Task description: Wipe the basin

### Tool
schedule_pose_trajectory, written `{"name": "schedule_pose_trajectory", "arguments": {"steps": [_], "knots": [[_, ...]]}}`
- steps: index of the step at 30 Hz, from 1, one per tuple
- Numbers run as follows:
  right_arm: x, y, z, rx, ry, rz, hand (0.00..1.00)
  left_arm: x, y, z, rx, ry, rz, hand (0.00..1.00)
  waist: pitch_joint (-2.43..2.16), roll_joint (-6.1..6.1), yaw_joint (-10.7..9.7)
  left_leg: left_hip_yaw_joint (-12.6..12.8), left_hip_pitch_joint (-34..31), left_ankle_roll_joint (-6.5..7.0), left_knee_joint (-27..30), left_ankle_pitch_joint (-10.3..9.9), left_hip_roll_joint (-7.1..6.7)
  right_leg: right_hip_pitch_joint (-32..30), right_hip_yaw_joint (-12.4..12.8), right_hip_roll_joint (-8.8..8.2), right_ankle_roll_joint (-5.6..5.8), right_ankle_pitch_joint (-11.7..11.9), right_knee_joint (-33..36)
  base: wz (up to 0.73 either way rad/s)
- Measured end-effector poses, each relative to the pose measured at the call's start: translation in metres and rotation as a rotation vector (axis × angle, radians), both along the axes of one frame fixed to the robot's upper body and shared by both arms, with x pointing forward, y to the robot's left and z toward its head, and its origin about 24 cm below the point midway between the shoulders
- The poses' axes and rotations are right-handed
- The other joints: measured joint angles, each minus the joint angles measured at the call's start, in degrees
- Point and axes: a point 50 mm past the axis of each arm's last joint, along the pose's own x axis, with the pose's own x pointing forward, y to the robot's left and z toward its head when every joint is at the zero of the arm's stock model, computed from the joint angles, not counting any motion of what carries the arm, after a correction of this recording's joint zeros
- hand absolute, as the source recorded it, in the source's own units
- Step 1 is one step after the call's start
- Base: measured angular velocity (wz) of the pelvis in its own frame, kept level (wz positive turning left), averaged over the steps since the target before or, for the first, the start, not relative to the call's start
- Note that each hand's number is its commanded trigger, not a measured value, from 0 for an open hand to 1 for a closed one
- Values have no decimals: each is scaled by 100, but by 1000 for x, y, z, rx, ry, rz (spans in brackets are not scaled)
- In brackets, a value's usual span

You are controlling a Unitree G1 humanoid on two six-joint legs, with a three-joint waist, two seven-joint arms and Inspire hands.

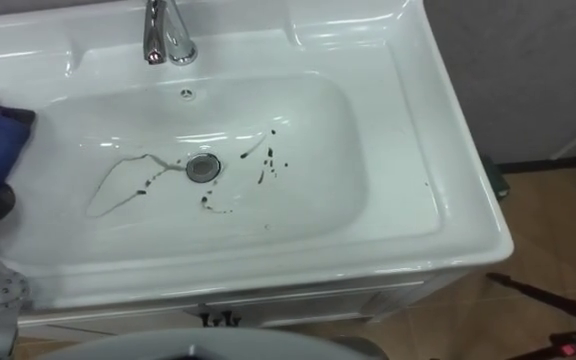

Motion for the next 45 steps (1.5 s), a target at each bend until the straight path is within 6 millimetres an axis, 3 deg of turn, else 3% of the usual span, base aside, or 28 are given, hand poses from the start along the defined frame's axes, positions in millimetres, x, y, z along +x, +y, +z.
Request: {"name": "schedule_pose_trajectory", "arguments": {"steps": [10, 20, 35, 45], "knots": [[2, 0, 0, -11, -9, -6, 0, -6, 2, -9, -11, 43, 18, 0, -17, 98, 14, 0, 40, -9, 1, 2, 23, 44, 0, 23, -15, 7, -11, 0], [-3, 0, 0, -29, 2, -14, 0, -5, 7, -4, -3, 26, 32, 0, -50, 10, 148, 0, 56, -10, -6, 2, 19, 49, 0, 18, -17, 8, -9, 0], [-6, 0, 0, -38, 4, -56, 0, -8, 22, 7, 26, 3, 92, 0, -45, -46, 167, -8, 33, -17, -13, 7, 26, 62, -7, 37, -32, 42, -91, 0], [-5, 1, 0, -29, -17, -70, 0, -12, 22, -1, 28, 70, 100, 0, -38, 59, 246, 4, 73, -34, -146, 18, 25, 35, 16, 43, -32, 41, -94, 0]]}}
